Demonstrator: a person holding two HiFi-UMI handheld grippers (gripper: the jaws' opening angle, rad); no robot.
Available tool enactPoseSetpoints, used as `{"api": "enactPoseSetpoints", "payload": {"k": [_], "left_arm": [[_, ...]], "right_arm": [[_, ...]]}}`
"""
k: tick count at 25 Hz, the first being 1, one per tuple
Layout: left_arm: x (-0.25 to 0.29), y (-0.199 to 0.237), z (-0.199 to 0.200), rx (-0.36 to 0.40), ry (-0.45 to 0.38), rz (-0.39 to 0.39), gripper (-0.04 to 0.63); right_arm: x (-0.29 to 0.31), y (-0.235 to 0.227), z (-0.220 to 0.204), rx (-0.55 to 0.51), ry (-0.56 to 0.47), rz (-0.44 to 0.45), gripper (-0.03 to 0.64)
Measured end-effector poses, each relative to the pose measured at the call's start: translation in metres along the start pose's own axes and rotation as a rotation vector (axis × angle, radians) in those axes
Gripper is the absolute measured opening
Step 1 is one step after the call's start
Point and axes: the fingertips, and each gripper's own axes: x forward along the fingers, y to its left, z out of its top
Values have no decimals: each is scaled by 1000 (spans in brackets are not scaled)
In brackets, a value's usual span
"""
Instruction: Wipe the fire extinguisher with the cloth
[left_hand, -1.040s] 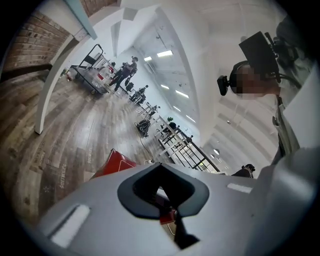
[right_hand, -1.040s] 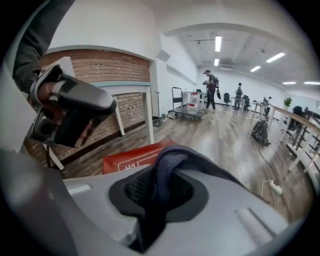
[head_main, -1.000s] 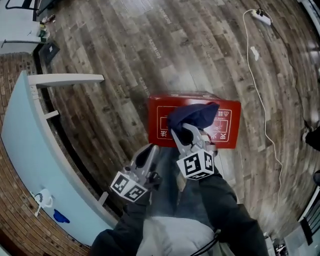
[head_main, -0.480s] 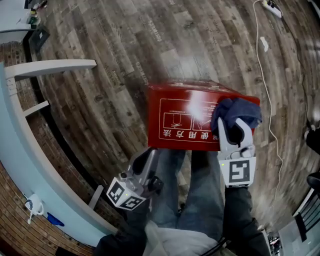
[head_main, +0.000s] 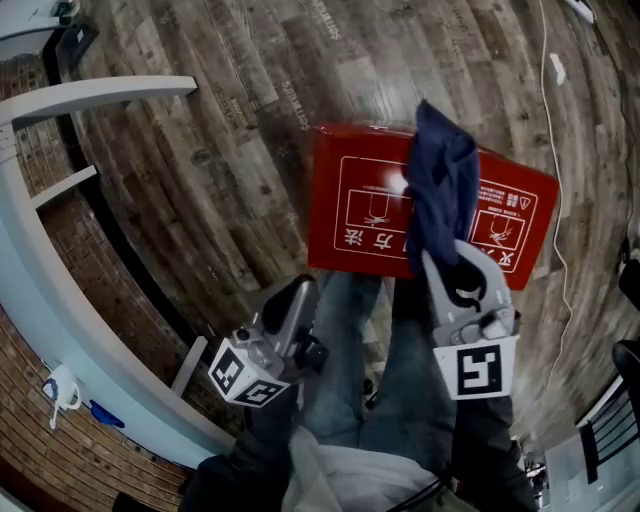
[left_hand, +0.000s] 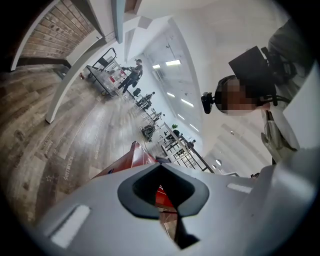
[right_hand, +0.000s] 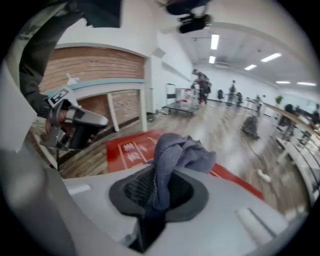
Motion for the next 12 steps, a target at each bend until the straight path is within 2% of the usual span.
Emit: {"api": "enactPoseSetpoints", "payload": {"k": [2,3,6,8,10,12], "left_arm": [[-2,1,-2,-7,-2,-5,3],[-2,1,-4,-13,-3,-7,3],[-1,1,-7,-25,-1,-11,3],[2,0,-8,-28,1,-11,3],[4,-2,-9,-27,0,-12,3],[6,-5,-10,-21,6,-17,3]], "right_arm": [[-36,-52,-50,145,108,-185,57],[-47,-69,-66,180,141,-242,57],[-47,-78,-66,218,123,-276,57],[-23,-53,-38,244,58,-211,57],[9,-2,-6,204,45,-51,57],[34,59,20,90,74,136,57]]}}
